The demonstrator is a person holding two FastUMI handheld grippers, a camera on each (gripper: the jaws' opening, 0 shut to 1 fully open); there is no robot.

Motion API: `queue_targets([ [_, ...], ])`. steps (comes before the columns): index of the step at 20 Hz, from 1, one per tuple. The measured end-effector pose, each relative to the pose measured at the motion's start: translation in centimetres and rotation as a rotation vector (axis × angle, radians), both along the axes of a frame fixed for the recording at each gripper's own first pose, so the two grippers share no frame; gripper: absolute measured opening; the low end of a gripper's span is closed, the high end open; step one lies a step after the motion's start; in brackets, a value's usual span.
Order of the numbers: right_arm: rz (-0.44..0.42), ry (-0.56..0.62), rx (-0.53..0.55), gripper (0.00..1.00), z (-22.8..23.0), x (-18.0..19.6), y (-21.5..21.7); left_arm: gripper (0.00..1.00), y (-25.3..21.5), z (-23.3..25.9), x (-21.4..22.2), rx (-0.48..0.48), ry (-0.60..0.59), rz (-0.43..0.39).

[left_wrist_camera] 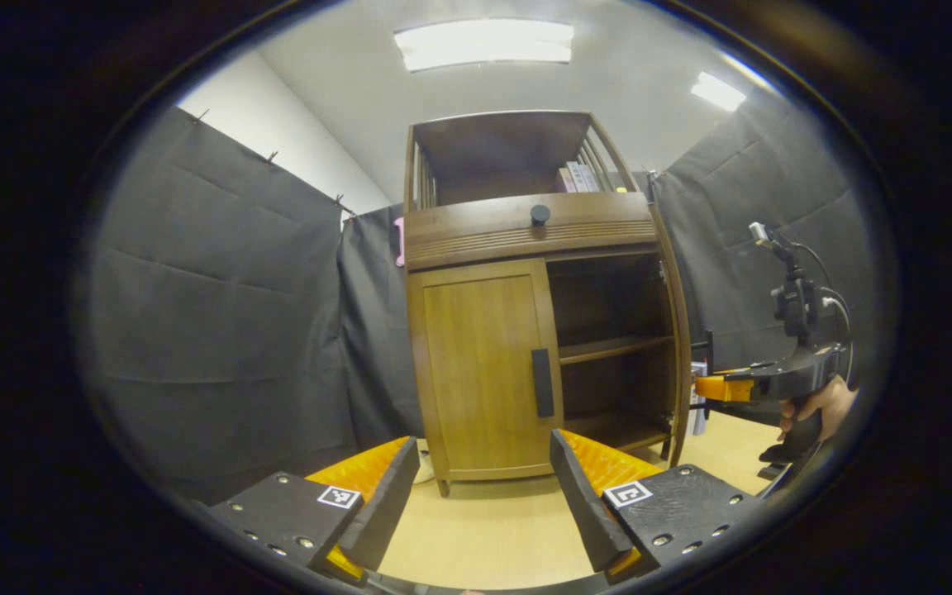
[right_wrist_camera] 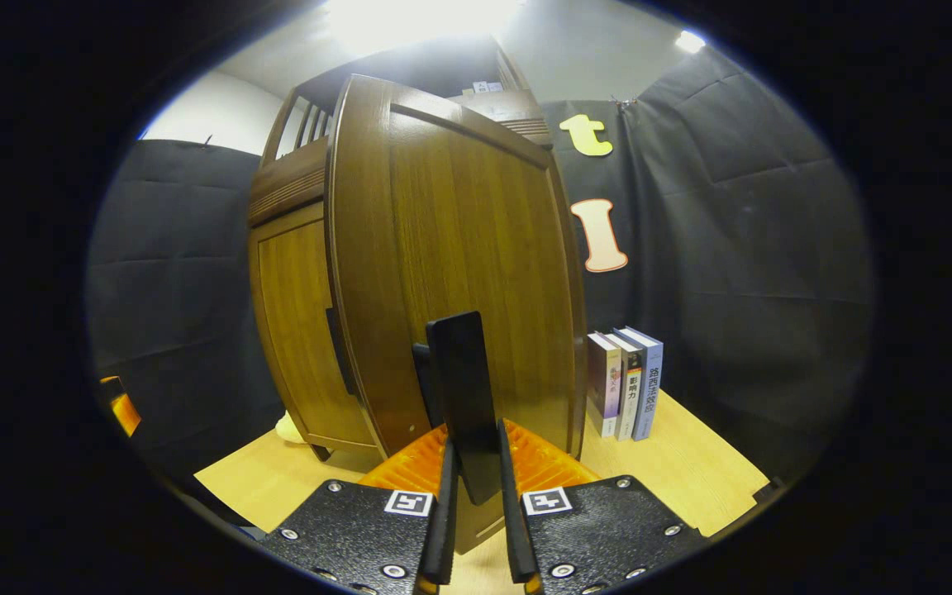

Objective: Open the right door of the double-door shoe cabinet with the right hand, and open the left door with the left hand.

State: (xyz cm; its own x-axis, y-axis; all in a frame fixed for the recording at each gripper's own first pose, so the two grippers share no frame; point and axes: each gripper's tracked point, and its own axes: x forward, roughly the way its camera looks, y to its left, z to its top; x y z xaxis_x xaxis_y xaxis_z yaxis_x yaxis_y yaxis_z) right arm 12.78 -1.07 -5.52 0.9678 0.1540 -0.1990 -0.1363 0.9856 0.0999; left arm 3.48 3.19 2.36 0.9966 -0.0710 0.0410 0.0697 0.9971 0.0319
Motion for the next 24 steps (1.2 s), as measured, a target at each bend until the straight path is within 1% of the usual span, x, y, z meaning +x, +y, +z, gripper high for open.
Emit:
queue_targets([
  [1, -0.009, -0.001, -0.003, 0.27, -0.1, 0.0, -0.6, 0.96, 0.0, 0.1, 0.0, 0.005, -0.004, -0.006],
  [3, -0.015, -0.002, -0.005, 0.24, 0.0, -0.3, -1.6, 0.96, -0.2, 0.1, 0.2, 0.004, -0.011, -0.013],
  [8, -0.068, -0.016, -0.04, 0.24, 0.0, -1.2, -4.7, 0.96, -1.0, 0.7, 1.4, 0.006, -0.014, -0.044],
  [9, -0.077, -0.017, -0.052, 0.25, -0.2, -1.2, -5.3, 0.96, -1.1, 0.7, 1.5, 0.005, -0.014, -0.051],
  [11, -0.094, -0.014, -0.059, 0.23, -0.2, -1.5, -6.6, 0.96, -1.1, 0.6, 1.3, 0.002, -0.011, -0.059],
  [12, -0.103, -0.01, -0.055, 0.25, -0.5, -1.6, -7.3, 0.96, -1.1, 0.5, 1.3, 0.001, -0.009, -0.063],
  [13, -0.119, -0.008, -0.052, 0.19, -0.5, -1.8, -8.1, 0.96, -1.2, 0.6, 1.3, 0.0, -0.008, -0.066],
  [14, -0.143, -0.011, -0.057, 0.21, -0.5, -2.0, -9.1, 0.96, -1.3, 0.6, 1.3, -0.001, -0.006, -0.07],
  [15, -0.162, -0.012, -0.06, 0.12, -0.5, -2.4, -9.9, 0.96, -1.3, 0.6, 1.3, 0.0, -0.006, -0.074],
  [17, -0.193, -0.013, -0.063, 0.12, -0.4, -3.0, -11.4, 0.96, -1.4, 0.7, 1.5, 0.003, -0.006, -0.081],
  [18, -0.207, -0.013, -0.066, 0.2, -0.4, -3.1, -12.1, 0.96, -1.5, 0.8, 1.7, 0.004, -0.006, -0.083],
  [22, -0.253, -0.024, -0.077, 0.2, 0.1, -3.9, -13.8, 0.96, -1.4, 0.8, 2.3, -0.001, 0.001, -0.086],
  [24, -0.288, -0.036, -0.098, 0.2, 0.6, -4.5, -15.3, 0.96, -1.5, 1.1, 2.9, -0.014, 0.005, -0.086],
])
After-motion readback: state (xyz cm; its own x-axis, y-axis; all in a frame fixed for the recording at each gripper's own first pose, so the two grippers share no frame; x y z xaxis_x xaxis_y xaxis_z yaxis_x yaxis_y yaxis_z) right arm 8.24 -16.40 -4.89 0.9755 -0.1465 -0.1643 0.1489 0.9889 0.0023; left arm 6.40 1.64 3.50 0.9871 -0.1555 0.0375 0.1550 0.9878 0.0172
